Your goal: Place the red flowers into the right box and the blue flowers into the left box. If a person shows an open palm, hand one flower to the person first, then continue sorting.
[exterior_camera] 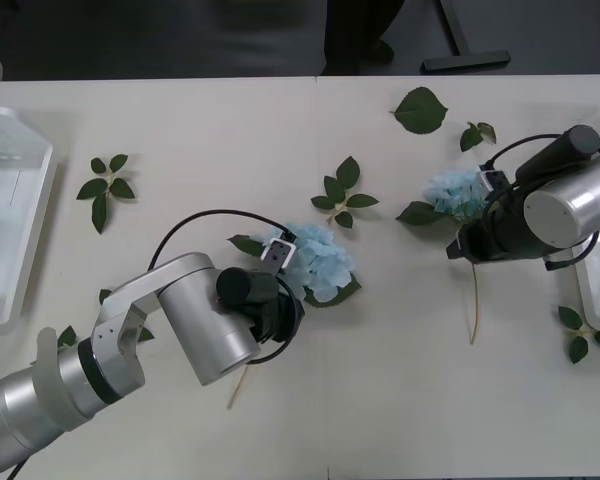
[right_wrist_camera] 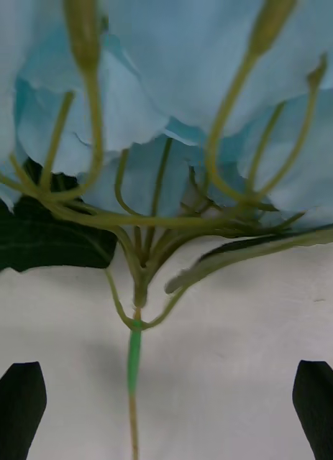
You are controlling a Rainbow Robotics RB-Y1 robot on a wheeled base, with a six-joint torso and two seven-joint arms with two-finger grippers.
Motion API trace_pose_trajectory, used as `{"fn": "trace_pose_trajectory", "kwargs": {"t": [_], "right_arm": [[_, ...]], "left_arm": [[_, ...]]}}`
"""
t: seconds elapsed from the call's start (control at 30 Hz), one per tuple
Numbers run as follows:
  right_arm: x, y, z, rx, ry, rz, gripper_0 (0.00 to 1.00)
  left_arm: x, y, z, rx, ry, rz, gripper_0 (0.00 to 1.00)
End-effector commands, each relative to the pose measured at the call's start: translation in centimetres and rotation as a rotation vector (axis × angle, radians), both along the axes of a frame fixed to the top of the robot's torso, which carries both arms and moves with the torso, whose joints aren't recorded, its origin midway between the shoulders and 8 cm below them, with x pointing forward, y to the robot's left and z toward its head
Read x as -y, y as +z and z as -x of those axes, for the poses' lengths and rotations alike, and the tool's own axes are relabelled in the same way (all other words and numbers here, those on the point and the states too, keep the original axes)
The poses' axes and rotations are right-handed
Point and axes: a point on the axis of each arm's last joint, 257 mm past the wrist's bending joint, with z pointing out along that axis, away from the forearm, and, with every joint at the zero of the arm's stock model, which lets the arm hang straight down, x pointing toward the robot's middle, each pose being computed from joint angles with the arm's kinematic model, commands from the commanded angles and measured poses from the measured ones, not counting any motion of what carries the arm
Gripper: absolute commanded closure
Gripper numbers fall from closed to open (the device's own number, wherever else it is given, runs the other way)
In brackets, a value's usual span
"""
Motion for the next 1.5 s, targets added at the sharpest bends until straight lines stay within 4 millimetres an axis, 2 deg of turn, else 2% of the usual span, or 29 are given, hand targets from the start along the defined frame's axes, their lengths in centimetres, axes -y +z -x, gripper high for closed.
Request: {"fn": "trace_pose_trajectory", "kwargs": {"t": [0.03,0.2,0.23,0.27,0.3,0.4,0.43,0.47,0.5,0.63,0.67,0.73,0.77,0.83,0.93,1.0,1.03,1.1,1.13,1.23,1.27,1.43,1.47,1.5], "right_arm": [[-3.0,-0.1,-0.2,0.013,0.013,-0.034,0.0],[-3.9,-0.6,-0.3,0.015,0.004,-0.034,0.0],[-3.9,-0.5,-0.6,0.022,0.0,-0.03,0.06],[-3.8,-0.5,-0.7,0.026,-0.002,-0.026,0.19],[-3.8,-0.7,-0.6,0.025,-0.001,-0.022,0.27],[-3.8,-0.7,-0.7,0.028,-0.008,-0.022,0.77],[-3.8,-0.7,-0.7,0.027,-0.01,-0.022,0.84],[-3.8,-0.7,-0.7,0.027,-0.012,-0.023,1.0],[-3.7,-0.7,-0.7,0.026,-0.013,-0.022,1.0],[-3.7,-0.7,-0.7,0.027,-0.016,-0.022,1.0],[-3.7,-0.7,-0.7,0.027,-0.017,-0.023,1.0],[-3.6,-0.6,-0.8,0.029,-0.021,-0.024,1.0],[-3.6,-0.7,-0.7,0.026,-0.019,-0.024,1.0],[-3.5,-0.6,-0.7,0.027,-0.022,-0.026,1.0],[-3.6,-0.1,-0.9,0.026,-0.021,-0.047,1.0],[-4.2,1.0,-1.0,0.028,-0.016,-0.097,1.0],[-4.3,1.5,-1.2,0.033,-0.005,-0.105,1.0],[-5.2,3.5,-1.4,0.054,0.055,-0.135,1.0],[-5.5,4.1,-1.5,0.06,0.071,-0.145,1.0],[-8.8,8.0,-1.5,0.108,0.188,-0.227,1.0],[-9.3,8.7,-1.5,0.119,0.208,-0.238,1.0],[-16.8,15.5,-1.3,0.221,0.407,-0.463,1.0],[-17.4,16.2,-1.4,0.239,0.427,-0.48,1.0],[-18.9,17.4,-1.3,0.27,0.472,-0.518,1.0]], "left_arm": [[1.2,3.1,-1.3,0.059,-0.001,0.045,1.0],[-1.8,5.9,-1.5,0.089,0.014,0.013,1.0],[-2.8,7.1,-1.5,0.089,0.028,0.007,1.0],[-3.8,8.4,-1.5,0.084,0.047,0.004,1.0],[-4.4,9.0,-1.5,0.081,0.057,0.001,1.0],[-8.8,13.1,-1.2,0.059,0.127,-0.022,1.0],[-9.7,13.7,-1.1,0.054,0.139,-0.031,1.0],[-11.3,14.9,-1.0,0.045,0.162,-0.043,1.0],[-12.1,15.3,-0.9,0.036,0.174,-0.049,1.0],[-18.8,18.9,0.0,-0.01,0.265,-0.12,1.0],[-19.8,19.4,0.1,-0.015,0.28,-0.131,1.0],[-23.5,21.5,0.3,-0.024,0.324,-0.182,1.0],[-24.4,21.8,0.3,-0.028,0.328,-0.198,1.0],[-27.8,23.3,0.5,-0.058,0.35,-0.24,1.0],[-31.2,24.3,0.4,-0.099,0.376,-0.235,1.0],[-34.7,25.3,-0.1,-0.115,0.402,-0.229,1.0],[-35.6,25.5,-0.3,-0.116,0.408,-0.225,1.0],[-39.1,26.1,-0.9,-0.116,0.425,-0.215,1.0],[-40.0,26.4,-1.0,-0.112,0.431,-0.212,1.0],[-44.6,27.2,-1.6,-0.086,0.468,-0.204,1.0],[-45.3,27.2,-1.6,-0.082,0.474,-0.206,1.0],[-51.2,27.6,-2.5,-0.014,0.51,-0.278,1.0],[-51.9,27.5,-2.5,-0.009,0.515,-0.291,1.0],[-53.1,27.4,-2.6,0.0,0.523,-0.316,1.0]]}}
